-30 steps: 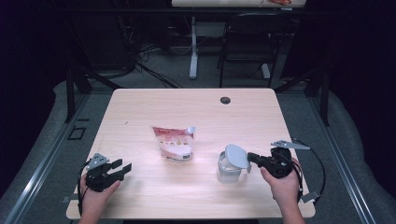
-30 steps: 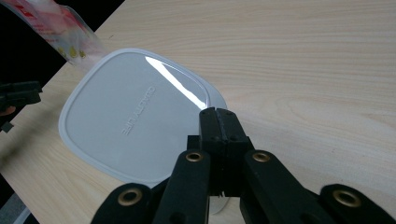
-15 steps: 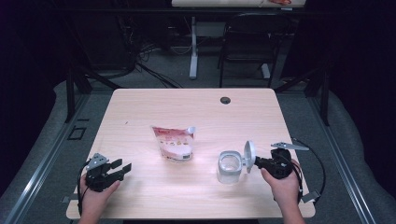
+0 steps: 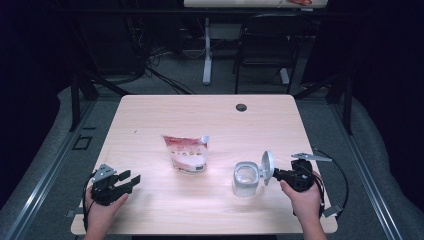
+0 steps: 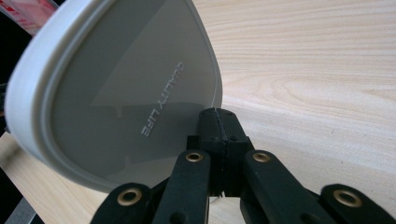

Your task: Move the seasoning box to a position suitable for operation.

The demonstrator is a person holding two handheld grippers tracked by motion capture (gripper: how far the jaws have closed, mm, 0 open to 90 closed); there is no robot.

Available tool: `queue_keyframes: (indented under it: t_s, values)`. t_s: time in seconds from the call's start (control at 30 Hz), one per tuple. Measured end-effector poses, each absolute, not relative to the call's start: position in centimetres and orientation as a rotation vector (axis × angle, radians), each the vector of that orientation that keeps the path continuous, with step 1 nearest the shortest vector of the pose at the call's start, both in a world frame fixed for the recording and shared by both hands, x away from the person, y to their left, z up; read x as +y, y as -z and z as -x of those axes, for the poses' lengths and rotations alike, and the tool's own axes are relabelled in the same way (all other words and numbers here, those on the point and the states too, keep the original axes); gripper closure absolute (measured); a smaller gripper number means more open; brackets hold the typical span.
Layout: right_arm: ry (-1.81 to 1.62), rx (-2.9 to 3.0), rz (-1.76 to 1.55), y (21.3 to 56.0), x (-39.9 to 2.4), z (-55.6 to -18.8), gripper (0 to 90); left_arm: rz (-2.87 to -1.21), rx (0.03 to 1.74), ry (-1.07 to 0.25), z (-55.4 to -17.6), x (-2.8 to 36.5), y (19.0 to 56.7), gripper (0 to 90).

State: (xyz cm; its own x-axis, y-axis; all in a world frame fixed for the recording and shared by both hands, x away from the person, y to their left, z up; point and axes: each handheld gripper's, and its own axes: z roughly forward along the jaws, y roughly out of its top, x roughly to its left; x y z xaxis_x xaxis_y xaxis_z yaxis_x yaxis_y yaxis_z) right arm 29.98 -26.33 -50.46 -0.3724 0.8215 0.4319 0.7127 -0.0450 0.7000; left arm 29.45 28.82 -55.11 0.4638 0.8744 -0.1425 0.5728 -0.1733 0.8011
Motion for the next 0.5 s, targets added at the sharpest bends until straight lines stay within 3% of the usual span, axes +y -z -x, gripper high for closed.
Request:
queue_keyframes:
  t_s: [0.17, 0.5]
  values:
    - [-1.394, 2.082, -1.686, 50.51, -26.43, -29.96, 89.9, -1.863, 1.220, -0.448, -29.43, 28.81, 55.13, 51.2]
    - [-1.364, 2.040, -1.653, 51.13, -27.23, -29.19, 78.6, -1.867, 1.217, -0.451, -29.38, 28.76, 55.10, 51.2]
